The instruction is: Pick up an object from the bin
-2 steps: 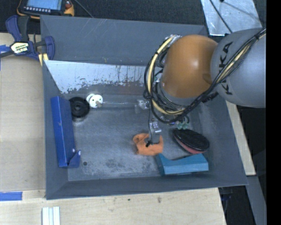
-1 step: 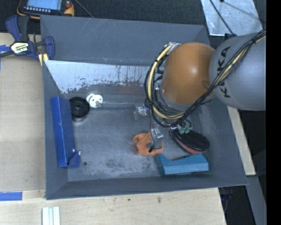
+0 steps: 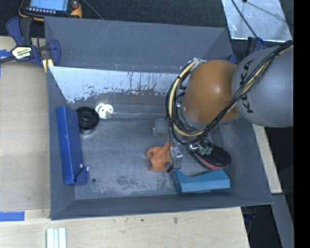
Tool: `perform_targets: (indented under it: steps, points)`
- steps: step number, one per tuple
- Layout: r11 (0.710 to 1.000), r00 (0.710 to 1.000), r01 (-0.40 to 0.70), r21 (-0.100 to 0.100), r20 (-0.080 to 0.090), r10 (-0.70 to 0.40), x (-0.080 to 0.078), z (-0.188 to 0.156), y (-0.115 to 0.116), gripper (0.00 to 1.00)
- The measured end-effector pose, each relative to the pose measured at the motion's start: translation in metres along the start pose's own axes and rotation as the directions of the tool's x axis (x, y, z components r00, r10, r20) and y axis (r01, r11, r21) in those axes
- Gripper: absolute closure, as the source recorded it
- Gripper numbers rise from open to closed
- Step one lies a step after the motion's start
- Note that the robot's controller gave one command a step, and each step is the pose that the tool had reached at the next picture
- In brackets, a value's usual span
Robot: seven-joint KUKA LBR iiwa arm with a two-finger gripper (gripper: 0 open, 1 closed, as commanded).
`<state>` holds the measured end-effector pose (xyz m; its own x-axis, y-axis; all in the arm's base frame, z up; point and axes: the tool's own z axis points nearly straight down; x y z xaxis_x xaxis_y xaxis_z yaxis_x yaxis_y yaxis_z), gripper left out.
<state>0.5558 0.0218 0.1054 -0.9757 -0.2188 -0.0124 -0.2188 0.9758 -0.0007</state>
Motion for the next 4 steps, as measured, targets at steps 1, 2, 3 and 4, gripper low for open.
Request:
perform_targets:
  steps: [1,2,3,4]
  points:
    - [1.000,1.000,-0.017,-0.001,-0.007,0.017,-0.0329,0.0291,0.0088,1.00]
    - [1.000,1.000,-0.019,-0.001,-0.007,0.019,-0.0329,0.0291,0.0086,1.00]
    - [1.000,1.000,-0.020,-0.001,-0.008,0.020,-0.0328,0.0291,0.0085,1.00]
    - [1.000,1.000,-0.020,-0.001,-0.008,0.020,-0.0328,0.0291,0.0085,1.00]
